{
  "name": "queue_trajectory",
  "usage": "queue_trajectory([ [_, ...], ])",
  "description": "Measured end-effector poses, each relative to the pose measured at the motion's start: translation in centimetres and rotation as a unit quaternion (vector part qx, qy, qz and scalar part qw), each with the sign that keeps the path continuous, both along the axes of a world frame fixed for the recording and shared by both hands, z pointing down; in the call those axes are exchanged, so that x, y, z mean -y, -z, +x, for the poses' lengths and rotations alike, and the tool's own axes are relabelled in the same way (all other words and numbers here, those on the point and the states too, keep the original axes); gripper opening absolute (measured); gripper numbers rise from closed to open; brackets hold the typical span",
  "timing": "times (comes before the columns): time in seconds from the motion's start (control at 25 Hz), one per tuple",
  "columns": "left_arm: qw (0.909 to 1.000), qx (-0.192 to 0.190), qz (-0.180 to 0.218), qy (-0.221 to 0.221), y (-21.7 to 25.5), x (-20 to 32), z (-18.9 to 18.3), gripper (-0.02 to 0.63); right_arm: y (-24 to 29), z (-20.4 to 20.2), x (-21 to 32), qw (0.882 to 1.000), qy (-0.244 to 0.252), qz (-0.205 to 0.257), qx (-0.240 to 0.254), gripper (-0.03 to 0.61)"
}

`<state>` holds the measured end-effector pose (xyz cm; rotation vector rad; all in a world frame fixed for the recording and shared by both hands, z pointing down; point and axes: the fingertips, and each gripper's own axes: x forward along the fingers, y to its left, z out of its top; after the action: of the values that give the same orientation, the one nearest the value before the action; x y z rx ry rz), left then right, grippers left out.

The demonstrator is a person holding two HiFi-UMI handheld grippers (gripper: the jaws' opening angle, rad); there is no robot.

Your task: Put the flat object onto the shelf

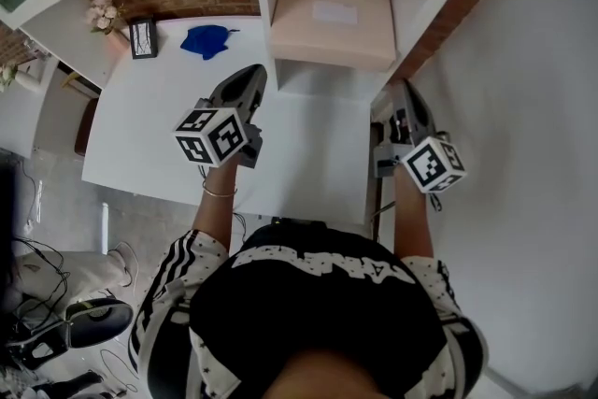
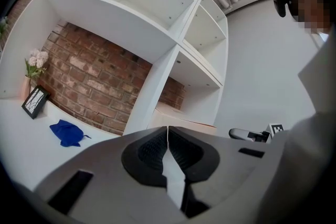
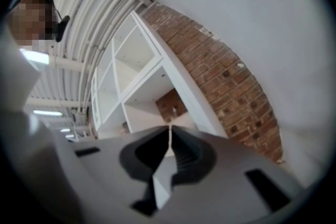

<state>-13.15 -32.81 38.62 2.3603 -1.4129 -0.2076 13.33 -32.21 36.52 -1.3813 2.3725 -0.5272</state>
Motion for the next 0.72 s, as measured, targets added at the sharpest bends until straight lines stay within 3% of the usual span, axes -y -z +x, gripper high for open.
queue_trajectory([
  [0.72,0.9999,0.008,0.009,-0.004,0.5,-2.2,0.2,0.041,0.9,-0.8,-2.6,1.000,0.012,0.016,-0.017,0.031],
])
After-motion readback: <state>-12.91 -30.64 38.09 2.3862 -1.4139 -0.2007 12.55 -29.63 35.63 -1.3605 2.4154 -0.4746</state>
